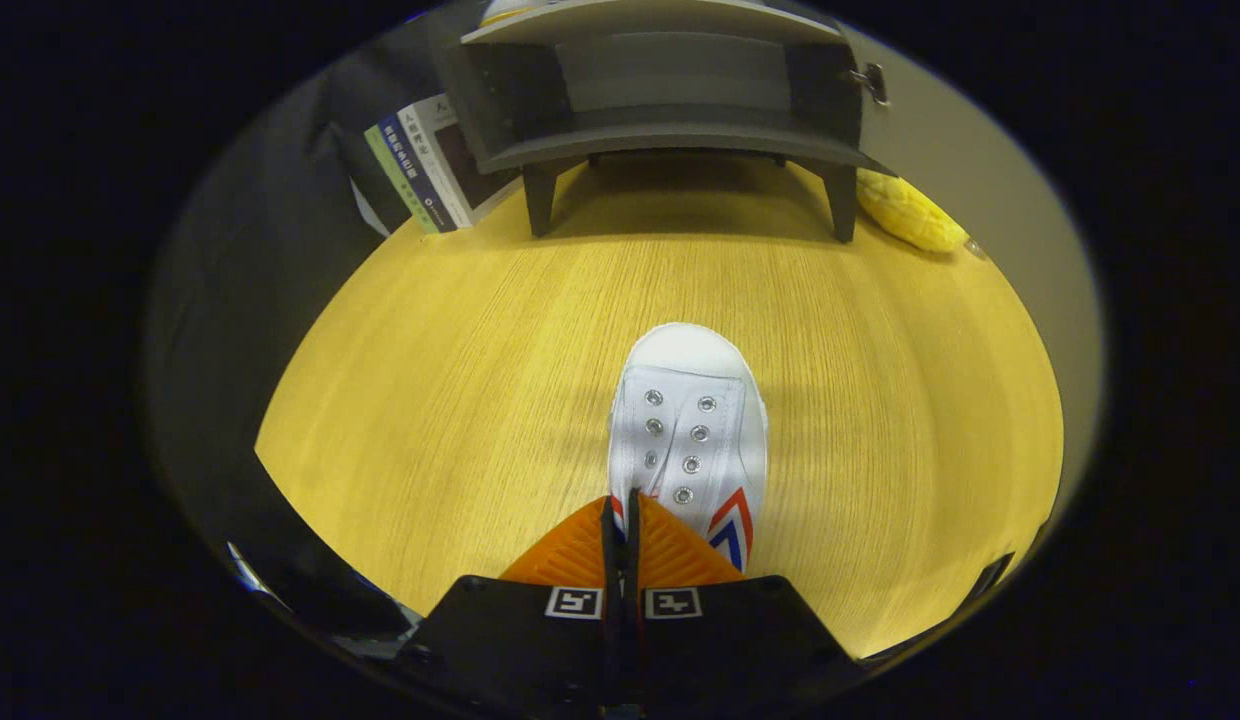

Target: Open the shoe cabinet door, grab the shoes and put them into the shoe cabinet, then close the shoe cabinet door.

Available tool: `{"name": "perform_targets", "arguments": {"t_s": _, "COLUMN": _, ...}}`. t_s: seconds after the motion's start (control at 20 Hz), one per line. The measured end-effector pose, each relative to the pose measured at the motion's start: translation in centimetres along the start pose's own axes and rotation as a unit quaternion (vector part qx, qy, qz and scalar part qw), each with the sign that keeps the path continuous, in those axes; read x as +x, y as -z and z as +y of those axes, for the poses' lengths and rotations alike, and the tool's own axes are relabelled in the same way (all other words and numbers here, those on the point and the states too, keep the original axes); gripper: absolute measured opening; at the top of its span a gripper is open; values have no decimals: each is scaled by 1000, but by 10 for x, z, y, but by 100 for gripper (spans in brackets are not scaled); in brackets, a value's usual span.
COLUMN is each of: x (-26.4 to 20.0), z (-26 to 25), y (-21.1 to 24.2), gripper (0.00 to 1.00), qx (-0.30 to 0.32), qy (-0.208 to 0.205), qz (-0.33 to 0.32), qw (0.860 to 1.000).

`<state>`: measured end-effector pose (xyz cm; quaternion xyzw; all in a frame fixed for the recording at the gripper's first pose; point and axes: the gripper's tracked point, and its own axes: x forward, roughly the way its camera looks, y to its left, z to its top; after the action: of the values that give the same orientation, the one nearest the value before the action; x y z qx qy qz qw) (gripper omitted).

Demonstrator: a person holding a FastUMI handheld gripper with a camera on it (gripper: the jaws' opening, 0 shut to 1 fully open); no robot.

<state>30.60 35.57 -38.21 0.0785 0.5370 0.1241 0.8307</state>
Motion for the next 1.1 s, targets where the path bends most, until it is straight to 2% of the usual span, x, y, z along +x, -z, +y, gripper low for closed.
{"name": "perform_targets", "arguments": {"t_s": 0.7, "x": -73, "z": 23, "y": -74, "gripper": 1, "qx": 1, "qy": -76, "qz": -95, "qw": 993}}
{"name": "perform_targets", "arguments": {"t_s": 0.85, "x": -95, "z": 30, "y": -100, "gripper": 1, "qx": 9, "qy": -94, "qz": -122, "qw": 988}}
{"name": "perform_targets", "arguments": {"t_s": 1.1, "x": -127, "z": 48, "y": -140, "gripper": 1, "qx": 38, "qy": -148, "qz": -163, "qw": 975}}
